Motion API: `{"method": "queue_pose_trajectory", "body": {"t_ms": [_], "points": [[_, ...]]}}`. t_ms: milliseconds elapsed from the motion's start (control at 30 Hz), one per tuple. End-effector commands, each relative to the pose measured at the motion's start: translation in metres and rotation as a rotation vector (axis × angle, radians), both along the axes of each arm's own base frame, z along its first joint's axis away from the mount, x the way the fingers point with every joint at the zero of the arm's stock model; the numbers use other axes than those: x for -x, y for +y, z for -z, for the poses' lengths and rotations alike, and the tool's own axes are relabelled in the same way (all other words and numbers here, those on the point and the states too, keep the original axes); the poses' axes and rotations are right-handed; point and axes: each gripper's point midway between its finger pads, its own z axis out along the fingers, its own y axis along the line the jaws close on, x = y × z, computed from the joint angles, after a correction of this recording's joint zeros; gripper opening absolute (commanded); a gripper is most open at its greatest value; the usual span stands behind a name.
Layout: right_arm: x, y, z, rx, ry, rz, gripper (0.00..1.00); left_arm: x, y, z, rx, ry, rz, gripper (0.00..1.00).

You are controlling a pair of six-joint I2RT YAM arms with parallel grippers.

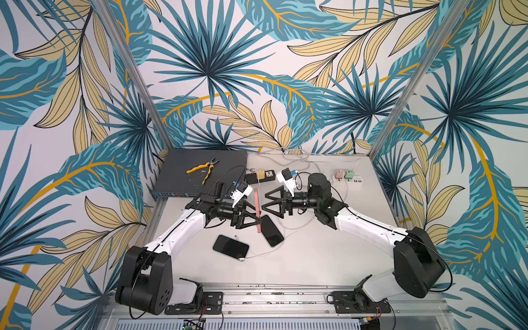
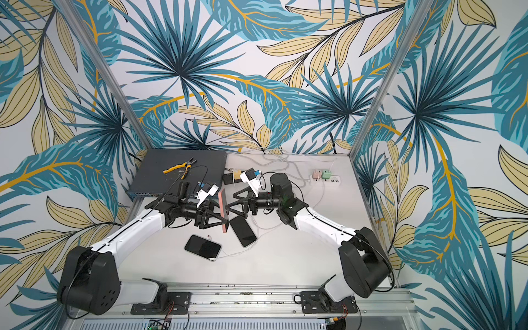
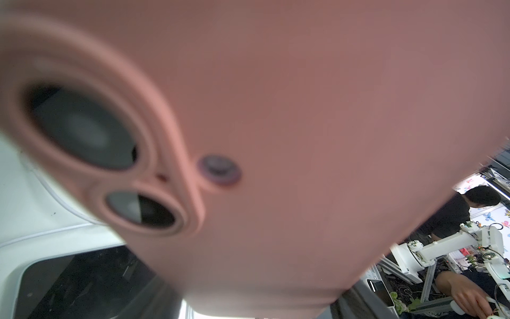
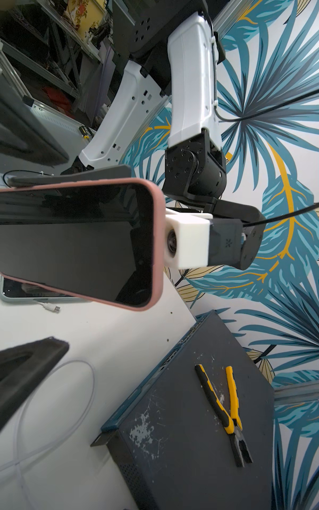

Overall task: Unplug the charging cable from the phone
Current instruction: Place the phone at the center of the board.

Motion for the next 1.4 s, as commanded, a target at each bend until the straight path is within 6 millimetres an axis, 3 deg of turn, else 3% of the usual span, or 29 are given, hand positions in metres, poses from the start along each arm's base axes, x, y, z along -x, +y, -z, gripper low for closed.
{"method": "queue_pose_trajectory", "body": {"t_ms": [0,267,300,400,967,1033,1067,1133,1167,1367], "points": [[0.003,0.010,-0.002,-0.004,-0.023,-0.031,1.00,0.005,-0.002,-0.021,0.041,-0.078,0.037,0.42],[0.004,0.021,-0.002,-0.004,-0.038,-0.061,1.00,0.006,-0.002,-0.021,0.038,-0.080,0.039,0.42],[0.015,0.028,-0.002,-0.004,-0.038,-0.090,1.00,0.006,-0.002,-0.021,0.037,-0.079,0.038,0.43],[0.018,0.031,-0.001,-0.004,-0.042,-0.100,0.98,0.006,-0.002,-0.021,0.038,-0.082,0.039,0.43],[0.023,0.031,0.001,-0.011,-0.048,-0.103,0.63,0.006,-0.001,-0.020,0.029,-0.088,0.034,0.48],[0.023,0.030,0.001,-0.011,-0.046,-0.101,0.62,0.005,-0.001,-0.019,0.026,-0.089,0.032,0.53],[0.023,0.030,0.001,-0.010,-0.046,-0.100,0.62,0.005,-0.001,-0.019,0.022,-0.091,0.029,0.62],[0.022,0.029,0.002,0.000,-0.041,-0.087,0.62,0.004,-0.001,-0.017,0.009,-0.097,0.021,0.91],[0.021,0.028,0.003,0.008,-0.038,-0.078,0.62,0.002,0.000,-0.015,0.000,-0.103,0.013,0.99],[0.013,0.019,0.018,0.090,-0.010,0.009,0.62,-0.015,0.008,-0.008,-0.050,-0.113,-0.074,1.00]]}}
